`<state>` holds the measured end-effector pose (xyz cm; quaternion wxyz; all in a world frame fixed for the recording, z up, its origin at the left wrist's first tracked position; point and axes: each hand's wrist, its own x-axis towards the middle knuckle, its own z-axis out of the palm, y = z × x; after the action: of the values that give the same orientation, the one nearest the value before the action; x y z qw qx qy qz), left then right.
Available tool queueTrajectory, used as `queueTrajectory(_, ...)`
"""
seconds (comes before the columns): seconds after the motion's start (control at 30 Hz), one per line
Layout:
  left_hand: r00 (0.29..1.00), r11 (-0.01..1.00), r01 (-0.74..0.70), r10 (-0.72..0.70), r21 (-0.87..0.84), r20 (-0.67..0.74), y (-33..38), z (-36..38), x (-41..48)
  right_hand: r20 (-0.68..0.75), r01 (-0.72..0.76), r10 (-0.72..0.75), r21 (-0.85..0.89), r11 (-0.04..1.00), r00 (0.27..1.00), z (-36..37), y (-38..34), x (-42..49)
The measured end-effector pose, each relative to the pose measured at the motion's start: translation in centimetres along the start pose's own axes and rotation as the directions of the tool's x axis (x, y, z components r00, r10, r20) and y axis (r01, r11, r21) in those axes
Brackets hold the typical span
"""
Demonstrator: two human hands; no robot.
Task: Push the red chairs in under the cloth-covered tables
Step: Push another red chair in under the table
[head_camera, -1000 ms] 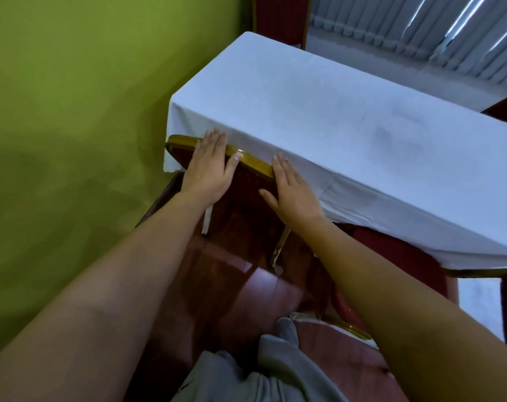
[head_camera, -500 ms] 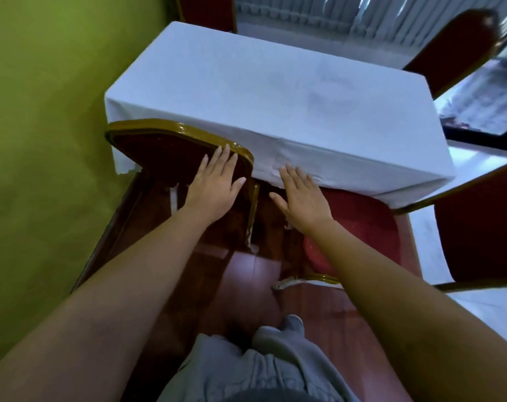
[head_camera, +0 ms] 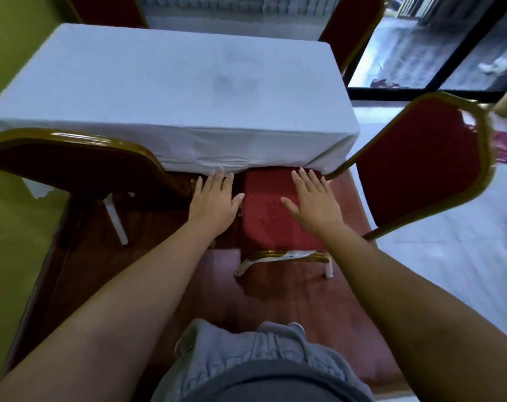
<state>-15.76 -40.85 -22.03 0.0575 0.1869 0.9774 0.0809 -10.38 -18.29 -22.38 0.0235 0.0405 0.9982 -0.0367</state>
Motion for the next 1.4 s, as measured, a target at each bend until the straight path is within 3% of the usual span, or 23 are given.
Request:
queueTrajectory(0.43,0.979,0.983,-0.177,0.181,-0.048,0.092,20.7,5.2,4.6,-0.07,-0.254,0.259,0.068,0.965,0.963,-0.2,19.2,-5.4)
queueTrajectory(0.9,0.955,0.953,-0.283,0.29,-0.106,0.063,31.5,6.5,15.7,-0.265,-0.456,0.471,0.121,0.882,0.841,-2.6,31.6,0.3)
queueTrajectory(1.1,0.943,0.938,-0.311,0.324,-0.15,0.072,35.3,6.2,21.2,-0.293,-0.492,0.504,0.119,0.862,0.812,-5.0,36.6,3.9)
queueTrajectory(1.4,0.942,0.938,-0.323,0.332,-0.121,0.055,39.6,6.1,24.0,-0.332,-0.368,0.38,0.1,0.924,0.864,-6.5,41.0,7.7)
